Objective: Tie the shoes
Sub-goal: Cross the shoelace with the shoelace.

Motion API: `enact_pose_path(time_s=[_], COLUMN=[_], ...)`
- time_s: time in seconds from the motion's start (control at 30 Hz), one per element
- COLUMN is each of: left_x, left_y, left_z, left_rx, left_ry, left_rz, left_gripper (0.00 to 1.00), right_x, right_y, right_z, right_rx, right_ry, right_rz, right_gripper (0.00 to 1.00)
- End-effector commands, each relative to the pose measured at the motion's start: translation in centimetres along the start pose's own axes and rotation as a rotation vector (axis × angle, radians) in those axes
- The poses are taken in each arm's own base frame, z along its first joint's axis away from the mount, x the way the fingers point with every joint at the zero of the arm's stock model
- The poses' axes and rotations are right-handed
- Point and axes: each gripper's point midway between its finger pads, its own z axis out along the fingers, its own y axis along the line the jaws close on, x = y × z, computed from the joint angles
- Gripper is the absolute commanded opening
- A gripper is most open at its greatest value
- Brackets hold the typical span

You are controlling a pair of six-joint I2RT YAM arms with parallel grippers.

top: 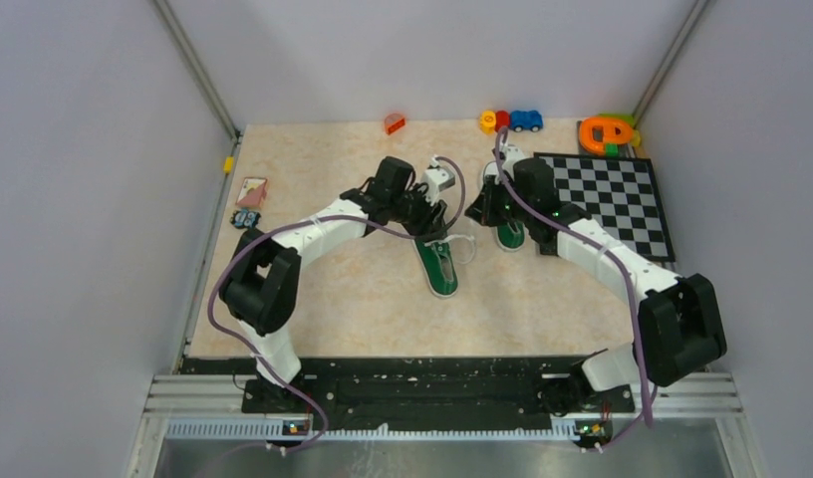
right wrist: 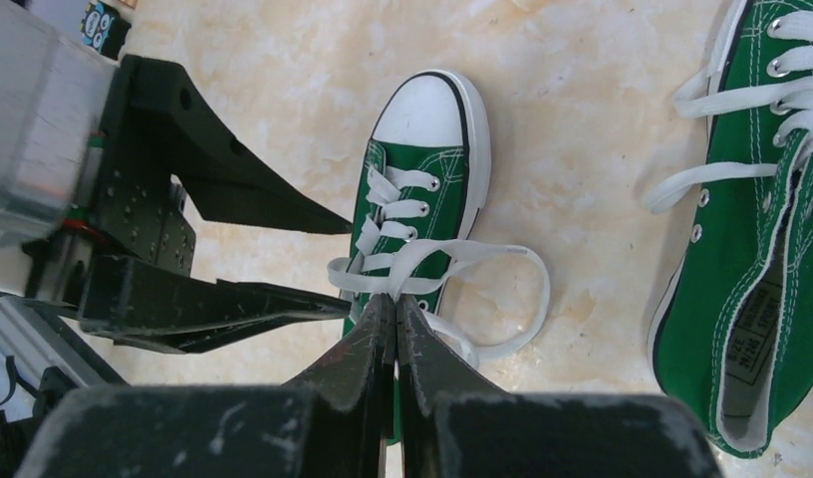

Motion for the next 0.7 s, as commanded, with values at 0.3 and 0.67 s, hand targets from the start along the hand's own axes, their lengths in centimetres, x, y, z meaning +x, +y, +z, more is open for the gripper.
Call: enact_pose_path(time_s=[0.3,0.67], left_x=[2.2,0.2], left_y=[-0.1,-0.5], left_z=[0.5,-1.0], left_rx=[0.017,-0.006], left_ry=[0.12,0.029], left_rz=[0.053,0.089], left_gripper=[0.33,0.0], right_x=[-2.8,-1.2], right_y=[0.7,1.7], right_z=[0.6,3.0], right_rx=[-0.049,-0.152], right_ry=[-0.02,0.108], right_rz=[-0.024,-0.026], right_gripper=[0.0,0.0])
